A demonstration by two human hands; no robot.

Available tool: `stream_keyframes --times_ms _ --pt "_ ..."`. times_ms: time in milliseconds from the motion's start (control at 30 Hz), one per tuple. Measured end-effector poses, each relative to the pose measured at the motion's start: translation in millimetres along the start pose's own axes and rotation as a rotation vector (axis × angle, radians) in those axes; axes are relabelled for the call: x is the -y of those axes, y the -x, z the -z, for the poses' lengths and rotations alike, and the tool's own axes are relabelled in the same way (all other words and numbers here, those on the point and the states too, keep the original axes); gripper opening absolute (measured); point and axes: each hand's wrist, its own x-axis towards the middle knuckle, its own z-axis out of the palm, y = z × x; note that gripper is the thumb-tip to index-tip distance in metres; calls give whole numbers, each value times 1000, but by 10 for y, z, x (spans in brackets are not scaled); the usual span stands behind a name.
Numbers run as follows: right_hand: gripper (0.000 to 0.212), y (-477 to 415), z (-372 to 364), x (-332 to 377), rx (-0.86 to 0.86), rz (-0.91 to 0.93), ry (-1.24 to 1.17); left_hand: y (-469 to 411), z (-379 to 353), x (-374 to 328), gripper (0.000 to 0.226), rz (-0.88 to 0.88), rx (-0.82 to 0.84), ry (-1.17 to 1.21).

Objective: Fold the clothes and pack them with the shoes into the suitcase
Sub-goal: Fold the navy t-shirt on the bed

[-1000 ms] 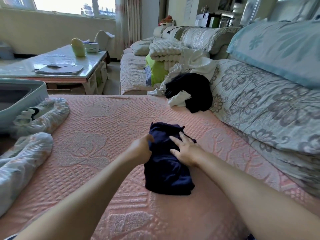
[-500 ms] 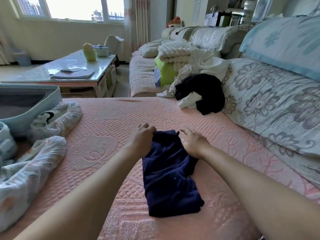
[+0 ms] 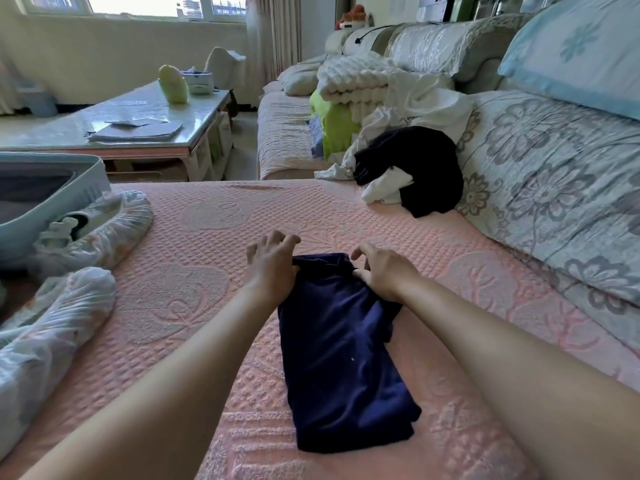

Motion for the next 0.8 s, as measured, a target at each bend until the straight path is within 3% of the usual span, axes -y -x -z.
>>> stream_keyframes --times_ms 100,167,233,300,367,467,667,733,800 --pt "28 22 29 42 -200 87 207 108 140 -223 34 -250 -161 -48" --pt "22 101 67 93 -283 163 194 205 171 -362 21 -395 -110 3" --pt "15 235 61 126 -289 248 87 365 105 -466 21 -370 65 -26" --pt "22 383 -19 125 -132 281 73 546 -13 -498 45 -251 251 -166" --pt "39 530 -119 77 57 236 166 704 -48 -527 65 -201 335 -230" --pt "55 681 -205 -54 108 177 212 948 7 -690 75 -266 349 -254" --pt "69 746 -168 -199 80 88 25 1441 -60 -953 91 -388 450 -262" --pt "68 683 -104 -224 42 27 -108 1401 2 -961 93 -384 445 -230" --pt "59 601 -42 -280 -1 -39 -192 1307 67 -983 85 -385 335 -179"
